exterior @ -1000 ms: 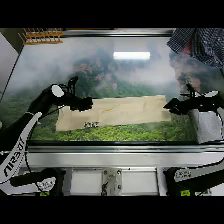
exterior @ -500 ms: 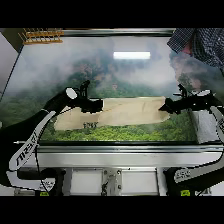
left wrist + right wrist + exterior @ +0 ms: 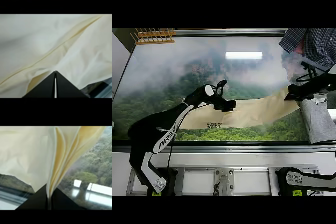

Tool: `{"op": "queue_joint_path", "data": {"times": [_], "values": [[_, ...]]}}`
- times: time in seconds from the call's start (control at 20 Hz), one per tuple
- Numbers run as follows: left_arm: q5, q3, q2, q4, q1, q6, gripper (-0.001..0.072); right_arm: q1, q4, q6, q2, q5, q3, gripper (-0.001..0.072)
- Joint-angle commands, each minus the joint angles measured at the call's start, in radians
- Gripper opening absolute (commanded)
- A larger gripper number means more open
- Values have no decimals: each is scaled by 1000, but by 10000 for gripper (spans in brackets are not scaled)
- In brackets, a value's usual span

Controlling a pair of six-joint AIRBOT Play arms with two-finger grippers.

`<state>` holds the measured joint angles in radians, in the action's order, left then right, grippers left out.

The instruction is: Fold the clothes and pants, and hang the long-sleeved shirts on hangers.

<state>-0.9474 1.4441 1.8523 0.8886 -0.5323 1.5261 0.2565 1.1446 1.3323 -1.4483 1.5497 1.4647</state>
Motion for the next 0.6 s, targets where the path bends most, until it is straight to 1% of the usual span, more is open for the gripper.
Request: {"op": "queue_joint_path", "data": {"times": [0.0, 0.15, 0.25, 0.55], "values": [[-43, 139, 108, 0, -69, 0, 7, -116, 30, 61, 43, 94, 158, 5], [-105, 227, 175, 1, -94, 0, 8, -216, 29, 83, 43, 108, 280, 5], [-113, 247, 192, 0, -94, 0, 8, -279, 30, 88, 43, 108, 344, 5], [-122, 245, 186, 0, -64, 1, 8, -399, 29, 99, 43, 99, 405, 5]]}}
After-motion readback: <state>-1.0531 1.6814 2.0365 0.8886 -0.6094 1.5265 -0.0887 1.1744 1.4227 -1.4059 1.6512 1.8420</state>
